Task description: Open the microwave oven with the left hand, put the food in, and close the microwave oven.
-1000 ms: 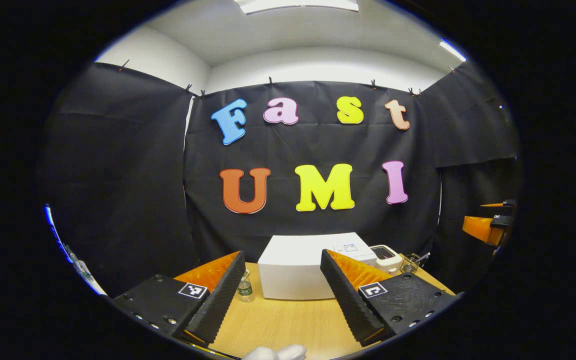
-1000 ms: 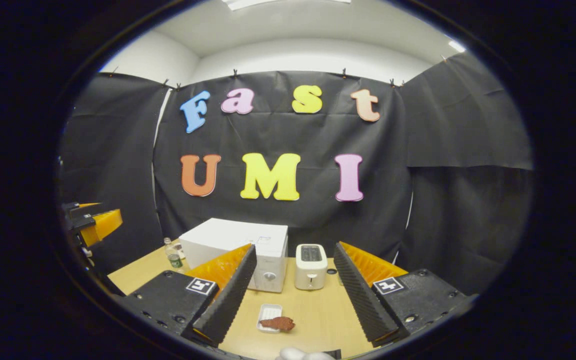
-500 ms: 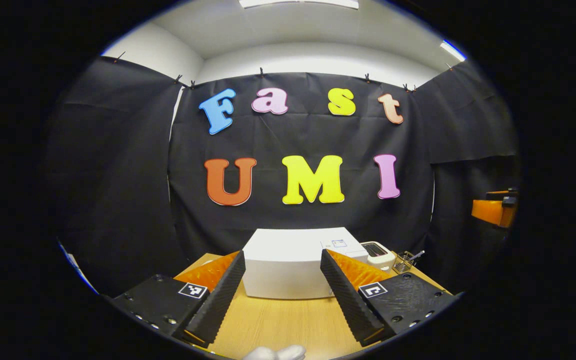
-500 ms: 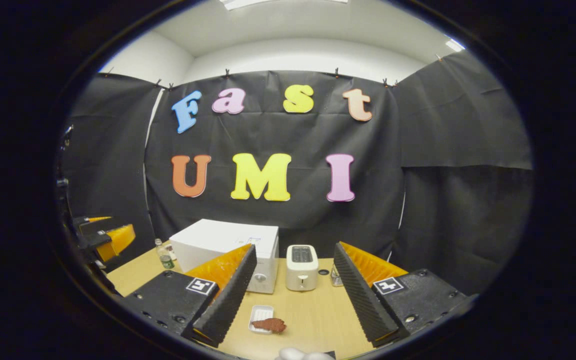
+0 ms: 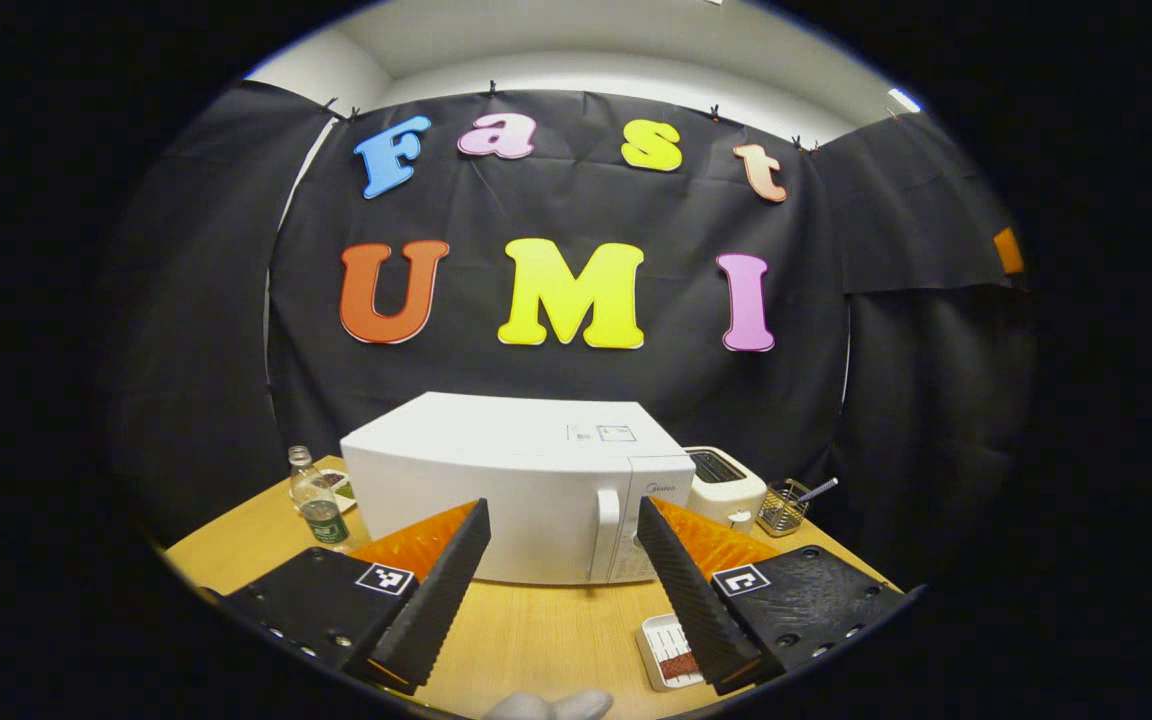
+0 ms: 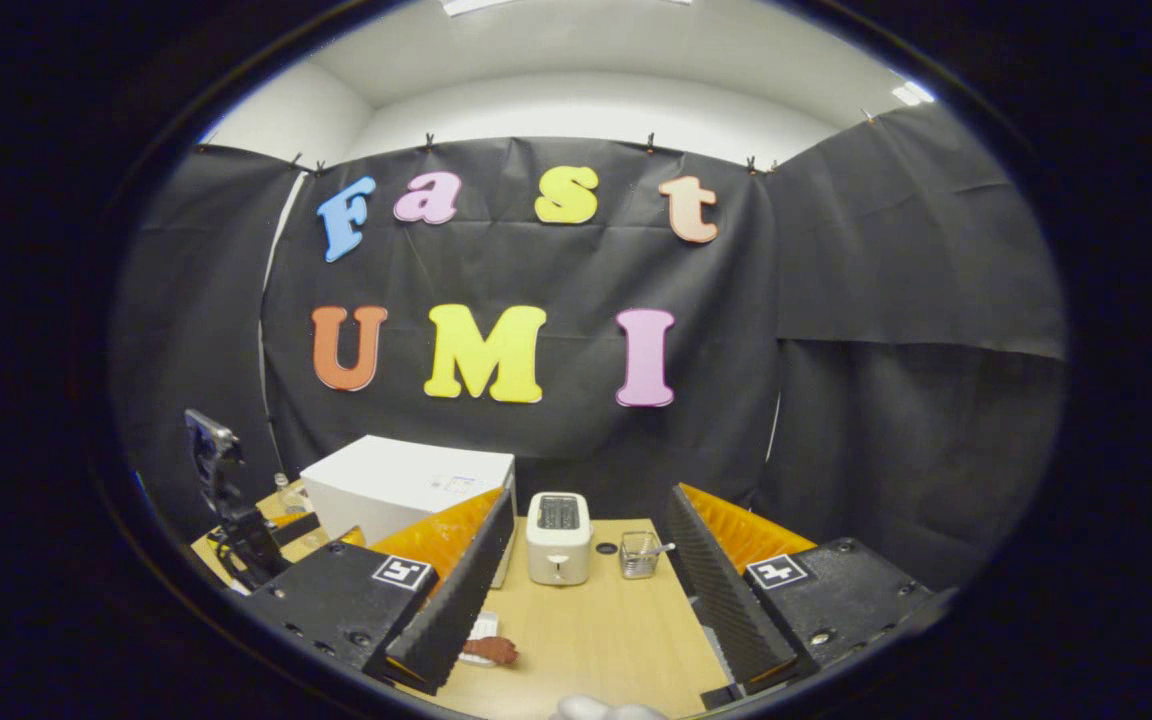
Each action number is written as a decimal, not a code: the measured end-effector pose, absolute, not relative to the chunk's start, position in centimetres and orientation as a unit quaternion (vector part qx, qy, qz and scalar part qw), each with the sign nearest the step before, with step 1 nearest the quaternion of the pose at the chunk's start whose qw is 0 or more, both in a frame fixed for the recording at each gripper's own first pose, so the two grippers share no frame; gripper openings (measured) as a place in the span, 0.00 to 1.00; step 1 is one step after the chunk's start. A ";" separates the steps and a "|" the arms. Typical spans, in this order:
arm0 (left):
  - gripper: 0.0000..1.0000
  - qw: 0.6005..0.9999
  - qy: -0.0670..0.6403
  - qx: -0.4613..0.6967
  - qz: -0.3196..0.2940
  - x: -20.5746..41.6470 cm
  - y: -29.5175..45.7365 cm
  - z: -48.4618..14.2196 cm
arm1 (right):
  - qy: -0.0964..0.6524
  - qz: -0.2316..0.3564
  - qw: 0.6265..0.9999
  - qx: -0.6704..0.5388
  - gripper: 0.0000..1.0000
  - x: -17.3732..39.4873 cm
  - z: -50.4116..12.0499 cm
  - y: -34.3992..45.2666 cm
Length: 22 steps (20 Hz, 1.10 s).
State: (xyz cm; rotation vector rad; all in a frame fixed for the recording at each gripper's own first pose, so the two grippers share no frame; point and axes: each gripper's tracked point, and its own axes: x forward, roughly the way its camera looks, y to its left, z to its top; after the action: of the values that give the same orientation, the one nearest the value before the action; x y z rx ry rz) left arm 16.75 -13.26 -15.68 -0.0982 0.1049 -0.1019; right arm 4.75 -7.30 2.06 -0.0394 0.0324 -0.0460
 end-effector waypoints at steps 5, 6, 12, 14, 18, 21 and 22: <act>0.93 0.996 0.069 -0.023 -0.052 23.7 -16.8 -21.5 | 0.041 -0.060 0.997 -0.037 0.99 5.1 0.3 -10.7; 0.93 0.995 0.077 -0.027 -0.053 25.0 -17.2 -22.6 | 0.047 -0.065 0.996 -0.037 0.99 5.0 0.0 -11.1; 0.93 0.993 0.104 -0.031 -0.047 29.3 -18.3 -26.1 | 0.076 -0.093 0.992 -0.036 0.99 5.1 -2.1 -13.7; 0.93 0.993 0.097 -0.028 -0.060 29.7 -19.0 -26.1 | 0.086 -0.094 0.991 -0.033 0.99 5.1 -2.8 -14.1; 0.58 0.993 0.093 -0.016 -0.065 30.9 -19.3 -26.6 | 0.090 -0.097 0.991 -0.015 1.00 5.7 -3.5 -14.7; 0.27 0.994 0.089 -0.032 -0.056 30.3 -18.6 -26.4 | 0.100 -0.092 0.991 -0.019 1.00 6.0 -4.2 -14.7; 0.12 0.994 0.088 -0.032 -0.056 30.3 -18.5 -26.5 | 0.099 -0.090 0.991 -0.023 1.00 6.1 -4.0 -14.7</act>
State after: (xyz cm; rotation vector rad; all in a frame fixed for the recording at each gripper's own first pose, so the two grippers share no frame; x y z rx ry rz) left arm 30.28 -18.54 -26.53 -0.0639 0.1763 -0.1131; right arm 6.13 -14.66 -4.03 -0.0456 0.1983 -0.1814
